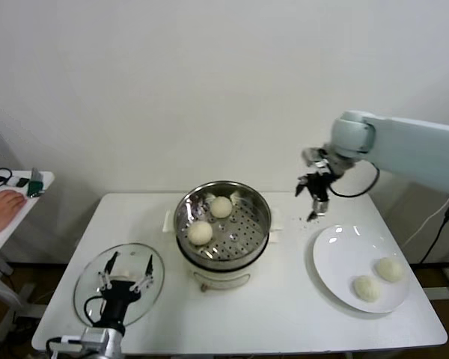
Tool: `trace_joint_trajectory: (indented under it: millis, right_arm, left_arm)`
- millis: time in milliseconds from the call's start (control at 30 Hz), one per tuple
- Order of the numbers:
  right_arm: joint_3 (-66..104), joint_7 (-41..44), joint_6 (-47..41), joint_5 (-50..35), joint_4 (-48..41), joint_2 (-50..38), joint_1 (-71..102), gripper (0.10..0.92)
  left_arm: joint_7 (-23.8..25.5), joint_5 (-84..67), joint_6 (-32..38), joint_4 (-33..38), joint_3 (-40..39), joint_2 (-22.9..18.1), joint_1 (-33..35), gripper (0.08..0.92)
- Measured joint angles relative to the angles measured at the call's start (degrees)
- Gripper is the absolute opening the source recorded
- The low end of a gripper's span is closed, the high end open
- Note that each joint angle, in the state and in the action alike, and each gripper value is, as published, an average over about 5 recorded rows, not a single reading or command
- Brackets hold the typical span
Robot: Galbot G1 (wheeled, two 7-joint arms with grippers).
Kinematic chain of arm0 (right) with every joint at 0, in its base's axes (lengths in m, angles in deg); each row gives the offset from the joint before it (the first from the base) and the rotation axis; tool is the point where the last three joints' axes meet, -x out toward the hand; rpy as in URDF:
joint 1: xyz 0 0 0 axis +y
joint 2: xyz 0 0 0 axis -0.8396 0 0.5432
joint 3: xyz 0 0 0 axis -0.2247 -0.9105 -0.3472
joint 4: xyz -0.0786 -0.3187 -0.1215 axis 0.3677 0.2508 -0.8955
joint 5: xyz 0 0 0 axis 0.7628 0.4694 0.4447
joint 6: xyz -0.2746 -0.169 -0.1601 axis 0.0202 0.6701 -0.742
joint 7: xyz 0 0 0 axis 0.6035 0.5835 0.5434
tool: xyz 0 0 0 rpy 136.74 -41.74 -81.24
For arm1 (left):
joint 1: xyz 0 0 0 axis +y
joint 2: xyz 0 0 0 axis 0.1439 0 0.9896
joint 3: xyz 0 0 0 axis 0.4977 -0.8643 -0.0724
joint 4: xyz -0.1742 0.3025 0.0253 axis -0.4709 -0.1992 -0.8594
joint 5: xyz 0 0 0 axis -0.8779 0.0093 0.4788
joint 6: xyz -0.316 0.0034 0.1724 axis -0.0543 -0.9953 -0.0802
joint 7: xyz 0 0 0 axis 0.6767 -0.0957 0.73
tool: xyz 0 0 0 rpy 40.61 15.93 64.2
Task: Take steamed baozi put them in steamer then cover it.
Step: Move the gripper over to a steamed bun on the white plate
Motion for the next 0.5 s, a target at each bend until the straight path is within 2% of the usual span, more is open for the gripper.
trace_joint_trajectory:
  millis: [267, 500]
  right_arm:
    - [9.6, 1.2, 3.1, 10.4, -1.5, -9.1, 12.6, 0.823]
    - [18.6, 1.7, 5.1, 17.3, -3.3, -13.0, 24.1, 0.823]
  left_arm:
    - [-0.4, 1.5, -0.4, 0.7, -0.5, -0.8, 0.5, 0.823]
    - [-0.6, 2.7, -0.5, 0.5, -0.6, -1.4, 0.7, 0.823]
